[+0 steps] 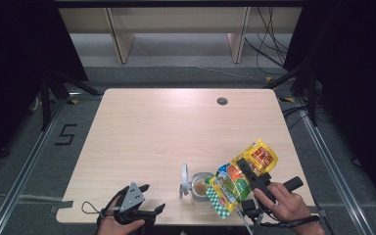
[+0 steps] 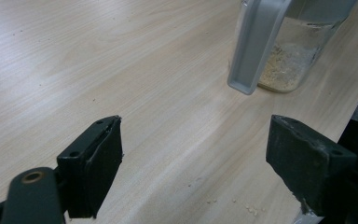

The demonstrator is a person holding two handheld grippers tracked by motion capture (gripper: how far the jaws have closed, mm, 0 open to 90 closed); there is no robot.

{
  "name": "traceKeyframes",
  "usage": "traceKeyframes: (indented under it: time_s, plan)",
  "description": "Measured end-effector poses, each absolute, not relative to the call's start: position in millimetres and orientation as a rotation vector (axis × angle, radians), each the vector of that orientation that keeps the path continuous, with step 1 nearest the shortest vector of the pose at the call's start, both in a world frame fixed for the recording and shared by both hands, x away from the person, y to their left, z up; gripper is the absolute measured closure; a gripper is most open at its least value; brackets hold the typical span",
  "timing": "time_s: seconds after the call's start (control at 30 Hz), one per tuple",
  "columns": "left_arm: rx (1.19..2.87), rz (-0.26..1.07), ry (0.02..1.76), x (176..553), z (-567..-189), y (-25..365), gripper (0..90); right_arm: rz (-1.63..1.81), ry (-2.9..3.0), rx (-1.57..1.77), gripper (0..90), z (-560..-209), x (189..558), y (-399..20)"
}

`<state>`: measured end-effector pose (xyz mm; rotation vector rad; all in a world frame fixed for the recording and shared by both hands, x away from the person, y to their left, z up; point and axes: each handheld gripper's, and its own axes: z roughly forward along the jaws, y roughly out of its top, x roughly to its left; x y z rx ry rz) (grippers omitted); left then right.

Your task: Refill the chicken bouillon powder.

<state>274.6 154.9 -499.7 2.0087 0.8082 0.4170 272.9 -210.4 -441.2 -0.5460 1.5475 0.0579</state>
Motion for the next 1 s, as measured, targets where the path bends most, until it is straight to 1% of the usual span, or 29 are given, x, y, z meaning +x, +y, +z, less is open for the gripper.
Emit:
traceKeyframes:
  time_s: [0.9,1.0]
  plan:
    - [2.006,0.423,0.81,274.5,-500.3,154.5,18.1,0.052,1.541,-0.55,49.6,-440.8,272.8,-211.9]
    - [2.019,0.438,0.78,276.0,-499.5,155.7,18.1,0.051,1.541,-0.549,49.6,-440.9,273.0,-212.0]
